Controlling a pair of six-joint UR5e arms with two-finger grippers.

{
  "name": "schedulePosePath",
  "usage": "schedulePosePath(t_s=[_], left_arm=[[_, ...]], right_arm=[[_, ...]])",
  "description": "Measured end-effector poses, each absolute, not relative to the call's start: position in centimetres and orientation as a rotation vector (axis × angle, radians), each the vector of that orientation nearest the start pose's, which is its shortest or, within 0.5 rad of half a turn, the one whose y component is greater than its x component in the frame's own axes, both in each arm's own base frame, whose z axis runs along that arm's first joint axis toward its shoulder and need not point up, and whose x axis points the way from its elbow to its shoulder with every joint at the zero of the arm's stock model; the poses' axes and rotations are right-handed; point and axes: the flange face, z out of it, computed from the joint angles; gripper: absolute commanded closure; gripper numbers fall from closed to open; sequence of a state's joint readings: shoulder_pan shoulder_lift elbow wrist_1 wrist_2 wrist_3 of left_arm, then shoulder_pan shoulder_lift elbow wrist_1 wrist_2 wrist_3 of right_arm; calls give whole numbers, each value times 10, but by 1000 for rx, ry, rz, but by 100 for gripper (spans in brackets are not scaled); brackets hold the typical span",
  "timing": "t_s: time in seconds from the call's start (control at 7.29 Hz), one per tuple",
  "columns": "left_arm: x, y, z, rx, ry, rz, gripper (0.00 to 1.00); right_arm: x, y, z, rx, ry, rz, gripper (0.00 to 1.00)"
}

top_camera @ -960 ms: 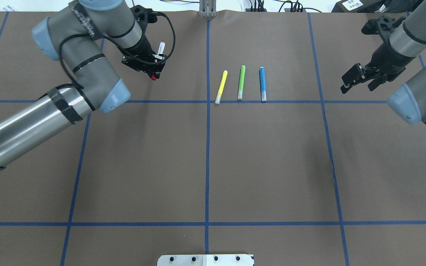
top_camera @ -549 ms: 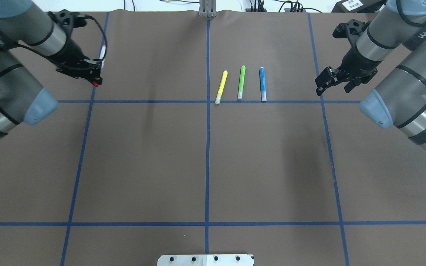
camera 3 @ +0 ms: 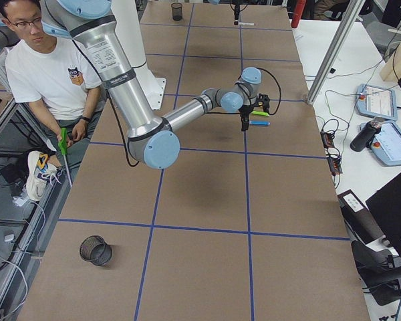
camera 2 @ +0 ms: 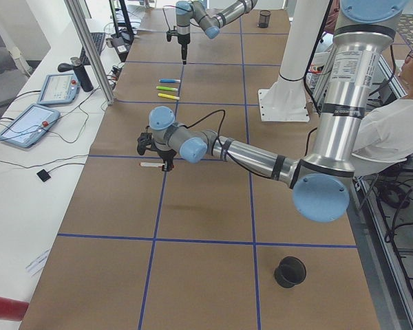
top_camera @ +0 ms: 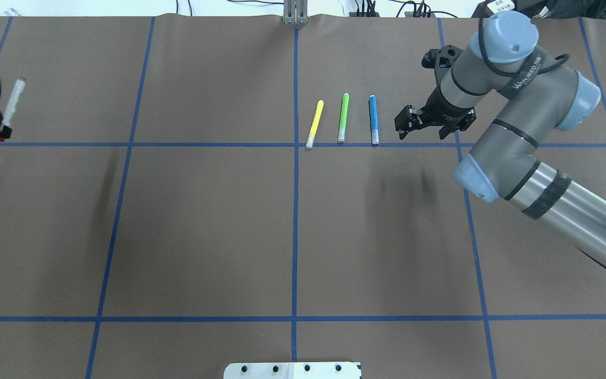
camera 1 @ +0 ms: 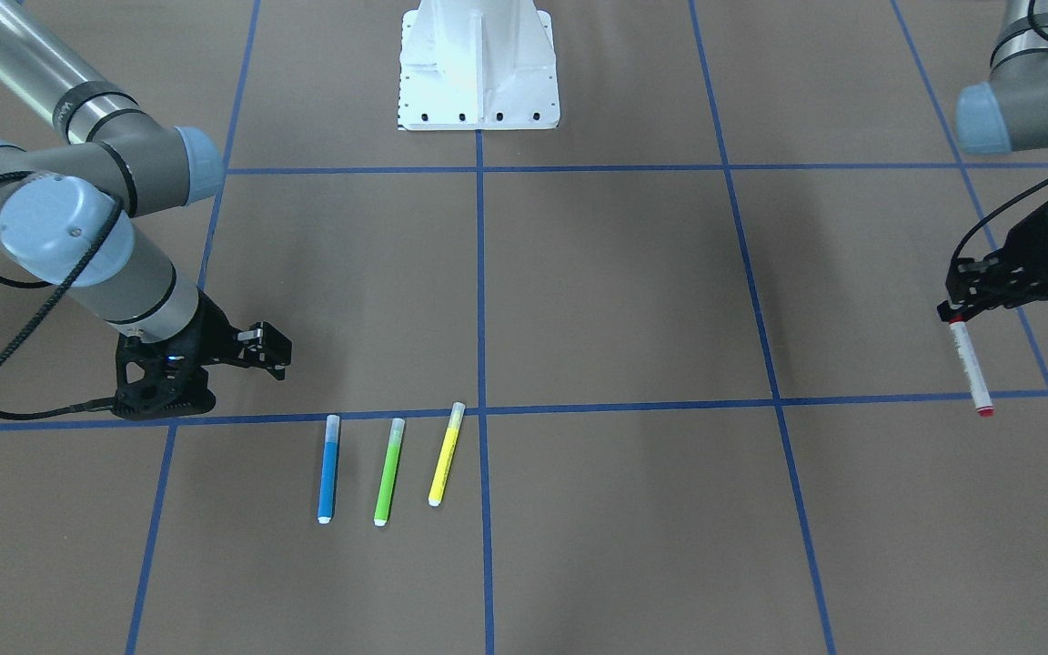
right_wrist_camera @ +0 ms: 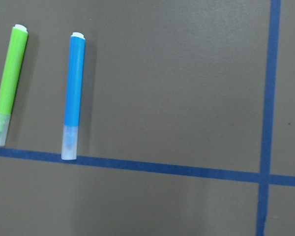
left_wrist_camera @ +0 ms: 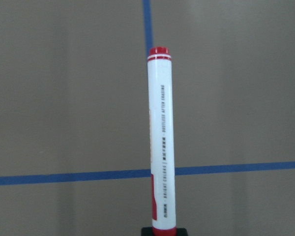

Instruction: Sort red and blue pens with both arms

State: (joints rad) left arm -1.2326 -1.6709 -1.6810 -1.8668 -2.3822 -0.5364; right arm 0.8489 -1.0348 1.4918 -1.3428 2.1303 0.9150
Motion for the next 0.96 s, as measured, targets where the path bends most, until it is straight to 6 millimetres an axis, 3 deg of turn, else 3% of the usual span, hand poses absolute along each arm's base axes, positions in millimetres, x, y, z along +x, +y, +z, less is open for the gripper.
schedulePosePath(t_s=[0.27, 0.55, 0.69, 0.96], left_arm=[[70, -511, 553, 80, 940, 2, 100], [37, -487, 575, 35, 933, 0, 100], [23, -478, 573, -7, 916, 4, 100], [-19, -460, 561, -57, 888, 22, 100]], right_arm=[[-445, -594, 341, 86, -819, 19, 8], [-468, -603, 331, 95, -831, 52, 10], [-476, -605, 328, 103, -833, 68, 16], [-490, -607, 329, 118, -813, 83, 19]])
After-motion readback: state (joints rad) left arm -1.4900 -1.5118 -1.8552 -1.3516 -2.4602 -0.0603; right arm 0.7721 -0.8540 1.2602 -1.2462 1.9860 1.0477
